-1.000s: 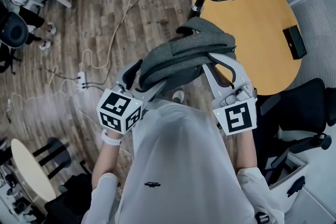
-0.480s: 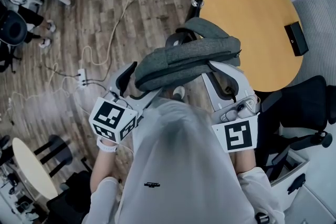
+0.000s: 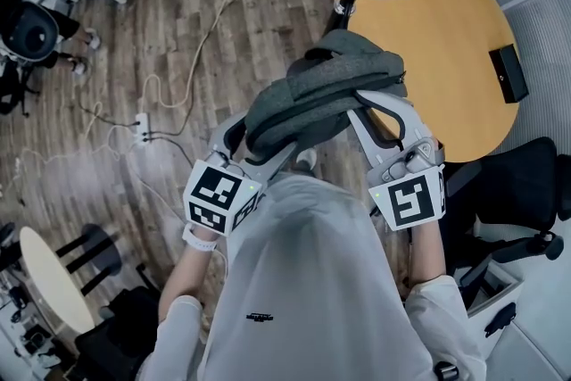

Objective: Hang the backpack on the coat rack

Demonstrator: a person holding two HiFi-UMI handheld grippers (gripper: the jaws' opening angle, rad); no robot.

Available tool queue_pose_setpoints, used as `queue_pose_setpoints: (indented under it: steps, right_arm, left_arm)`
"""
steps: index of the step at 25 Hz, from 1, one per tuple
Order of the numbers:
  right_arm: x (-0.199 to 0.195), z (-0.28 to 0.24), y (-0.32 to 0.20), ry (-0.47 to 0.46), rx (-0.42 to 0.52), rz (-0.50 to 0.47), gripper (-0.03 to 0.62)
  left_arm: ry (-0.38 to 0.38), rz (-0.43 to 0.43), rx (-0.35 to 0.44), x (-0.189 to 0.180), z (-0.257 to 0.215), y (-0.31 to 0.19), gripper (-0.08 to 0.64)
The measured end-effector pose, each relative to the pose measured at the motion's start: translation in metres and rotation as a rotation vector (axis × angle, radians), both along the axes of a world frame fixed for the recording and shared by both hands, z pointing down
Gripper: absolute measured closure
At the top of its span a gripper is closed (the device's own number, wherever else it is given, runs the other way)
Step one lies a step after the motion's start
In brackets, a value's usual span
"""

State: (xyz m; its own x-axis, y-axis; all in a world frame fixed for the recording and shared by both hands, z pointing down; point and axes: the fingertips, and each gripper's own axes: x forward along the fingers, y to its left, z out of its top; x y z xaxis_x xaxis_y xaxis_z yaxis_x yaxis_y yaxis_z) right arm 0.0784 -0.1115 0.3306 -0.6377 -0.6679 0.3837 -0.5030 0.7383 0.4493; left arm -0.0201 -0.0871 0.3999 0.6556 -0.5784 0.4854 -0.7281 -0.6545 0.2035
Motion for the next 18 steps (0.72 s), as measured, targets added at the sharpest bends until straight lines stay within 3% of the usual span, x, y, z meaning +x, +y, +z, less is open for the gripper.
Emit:
queue_pose_setpoints:
  steps: [4,12,18]
  right_arm:
    - [0.006,0.005,-0.012,0.018,-0.007,-0.018,0.543]
    - [0.019,0.027,-0.044,0.077,-0.029,-0.039,0.543]
    - [0.031,0.037,-0.066,0.063,-0.039,-0.048,0.541]
  left_arm:
    - [0.025,-0.032,-0.023,0.004,0.007,-0.007,0.256]
    - [0.033,-0.036,-0.059,0.023,0.03,-0.029,0.297]
    - [0.028,-0.086,-0.031,0.036,0.034,-0.041,0.338]
